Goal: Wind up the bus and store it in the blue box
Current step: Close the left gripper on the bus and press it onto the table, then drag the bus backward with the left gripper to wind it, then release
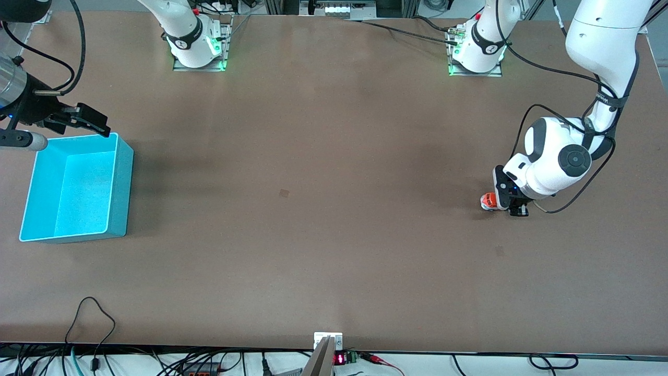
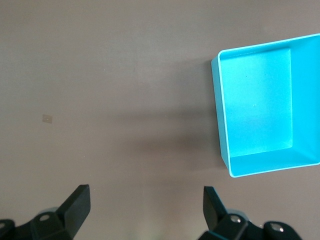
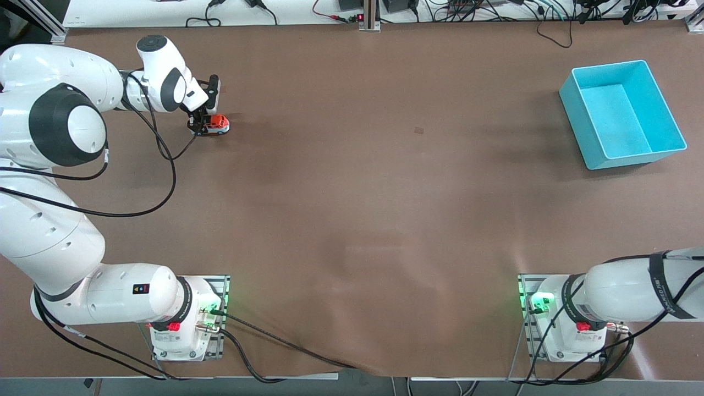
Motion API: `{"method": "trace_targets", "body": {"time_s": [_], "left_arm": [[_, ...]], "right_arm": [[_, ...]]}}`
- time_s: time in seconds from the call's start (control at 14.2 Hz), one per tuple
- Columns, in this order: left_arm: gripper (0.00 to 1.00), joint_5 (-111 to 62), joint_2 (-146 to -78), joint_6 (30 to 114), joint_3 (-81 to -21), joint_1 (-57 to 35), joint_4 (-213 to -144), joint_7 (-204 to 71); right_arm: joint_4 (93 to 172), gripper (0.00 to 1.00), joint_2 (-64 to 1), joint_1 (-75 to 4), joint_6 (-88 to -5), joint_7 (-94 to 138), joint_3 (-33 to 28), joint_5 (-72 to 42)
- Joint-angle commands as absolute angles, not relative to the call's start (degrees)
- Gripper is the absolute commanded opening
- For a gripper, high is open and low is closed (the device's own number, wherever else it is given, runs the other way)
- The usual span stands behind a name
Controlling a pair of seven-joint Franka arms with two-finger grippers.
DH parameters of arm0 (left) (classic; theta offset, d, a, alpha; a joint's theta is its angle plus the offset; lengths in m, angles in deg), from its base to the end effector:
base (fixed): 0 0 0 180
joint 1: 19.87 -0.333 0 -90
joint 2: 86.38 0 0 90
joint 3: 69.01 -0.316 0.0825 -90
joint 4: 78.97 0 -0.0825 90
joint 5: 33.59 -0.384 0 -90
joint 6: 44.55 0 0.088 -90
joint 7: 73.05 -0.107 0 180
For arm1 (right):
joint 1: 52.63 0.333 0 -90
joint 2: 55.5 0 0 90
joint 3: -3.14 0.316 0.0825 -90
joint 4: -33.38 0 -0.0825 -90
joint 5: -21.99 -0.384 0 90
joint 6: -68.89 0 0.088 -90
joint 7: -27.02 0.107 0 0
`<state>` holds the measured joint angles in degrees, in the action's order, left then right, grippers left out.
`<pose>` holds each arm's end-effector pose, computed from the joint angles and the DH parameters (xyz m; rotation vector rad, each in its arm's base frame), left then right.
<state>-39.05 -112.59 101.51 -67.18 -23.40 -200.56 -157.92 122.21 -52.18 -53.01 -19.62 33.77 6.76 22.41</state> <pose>0.5725 0.0156 0.1896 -2.2622 2.1682 0.0745 0.5677 0.0303 0.5994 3.1294 -0.0958 -0.0984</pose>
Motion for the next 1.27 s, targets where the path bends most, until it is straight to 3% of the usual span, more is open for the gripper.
{"method": "trace_targets", "body": {"time_s": [0.0, 0.49, 1.2], "left_arm": [[0.29, -40.09, -113.97, 100.20, -67.34, -23.12, -200.61, -158.13], [0.22, -40.18, -117.40, 100.11, -67.61, -24.08, -199.91, -158.30], [0.21, -48.88, -122.14, 100.20, -67.61, -38.22, -196.22, -167.76]], "right_arm": [[121.97, 1.00, -52.43, -53.07, -19.53, 33.70, 6.83, 21.55], [121.97, 1.00, -52.43, -52.98, -19.36, 33.70, 6.83, 21.55], [122.06, 1.00, -52.34, -53.51, -19.53, 33.70, 6.66, 21.55]]}}
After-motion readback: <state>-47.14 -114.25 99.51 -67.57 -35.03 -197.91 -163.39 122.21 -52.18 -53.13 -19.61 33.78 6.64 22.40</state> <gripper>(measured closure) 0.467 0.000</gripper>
